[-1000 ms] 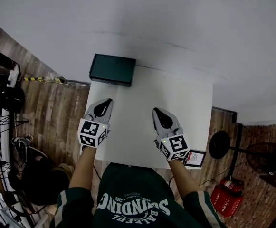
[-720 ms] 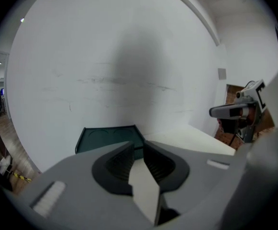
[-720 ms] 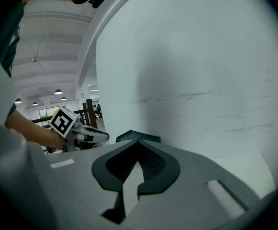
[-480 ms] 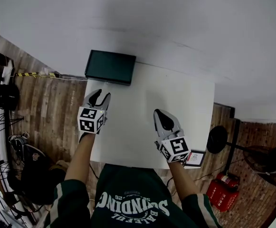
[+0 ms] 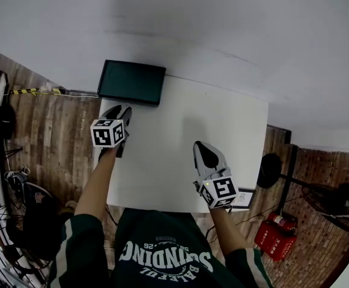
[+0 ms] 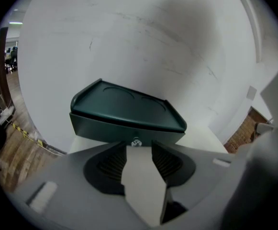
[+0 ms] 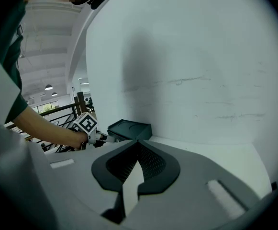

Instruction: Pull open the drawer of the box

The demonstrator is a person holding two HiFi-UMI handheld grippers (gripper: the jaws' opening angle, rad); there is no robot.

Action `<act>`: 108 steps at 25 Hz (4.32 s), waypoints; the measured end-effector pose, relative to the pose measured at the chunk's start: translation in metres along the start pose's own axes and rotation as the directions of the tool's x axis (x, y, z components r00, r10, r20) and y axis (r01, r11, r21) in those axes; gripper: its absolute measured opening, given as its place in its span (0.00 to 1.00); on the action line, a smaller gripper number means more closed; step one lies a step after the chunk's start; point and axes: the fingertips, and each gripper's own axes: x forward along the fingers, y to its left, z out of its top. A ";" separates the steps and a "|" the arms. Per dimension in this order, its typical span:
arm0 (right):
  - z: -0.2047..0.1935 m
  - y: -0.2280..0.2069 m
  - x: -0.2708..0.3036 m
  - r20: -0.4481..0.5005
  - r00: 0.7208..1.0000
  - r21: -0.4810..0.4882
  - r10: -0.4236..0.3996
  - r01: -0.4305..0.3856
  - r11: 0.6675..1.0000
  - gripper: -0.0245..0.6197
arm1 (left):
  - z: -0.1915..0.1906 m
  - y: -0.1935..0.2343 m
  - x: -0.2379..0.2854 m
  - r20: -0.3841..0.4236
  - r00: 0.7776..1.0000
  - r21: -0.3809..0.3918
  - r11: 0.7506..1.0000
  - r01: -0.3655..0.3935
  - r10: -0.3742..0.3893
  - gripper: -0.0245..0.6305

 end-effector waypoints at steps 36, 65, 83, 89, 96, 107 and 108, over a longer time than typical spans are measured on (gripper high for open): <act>-0.020 0.016 -0.023 -0.009 1.000 0.026 0.003 -0.003 1.000 0.04 | -0.066 0.002 -0.021 -0.073 0.997 -0.114 0.993 -0.027 0.018 0.23; 0.002 0.011 -0.055 0.095 0.995 0.005 -0.001 0.000 1.000 0.04 | -0.050 -0.048 -0.107 0.099 0.994 0.082 0.996 0.042 -0.050 0.23; 0.076 0.015 -0.063 0.244 0.970 -0.104 0.004 0.022 0.994 0.04 | 0.069 -0.171 -0.211 0.411 0.892 0.403 0.915 0.008 -0.189 0.12; 0.082 0.018 -0.065 0.268 0.963 -0.122 0.012 0.021 0.992 0.04 | 0.072 -0.173 -0.210 0.420 0.887 0.382 0.924 0.021 -0.194 0.12; 0.080 0.020 -0.067 0.270 0.963 -0.114 0.015 0.017 0.993 0.04 | 0.068 -0.174 -0.209 0.418 0.888 0.380 0.925 0.021 -0.192 0.12; 0.072 0.022 -0.068 0.254 0.967 -0.105 0.018 0.009 0.994 0.04 | 0.061 -0.171 -0.208 0.410 0.893 0.367 0.930 0.022 -0.183 0.12; 0.072 0.022 -0.069 0.254 0.967 -0.104 0.019 0.008 0.994 0.04 | 0.061 -0.171 -0.208 0.411 0.893 0.367 0.930 0.022 -0.183 0.12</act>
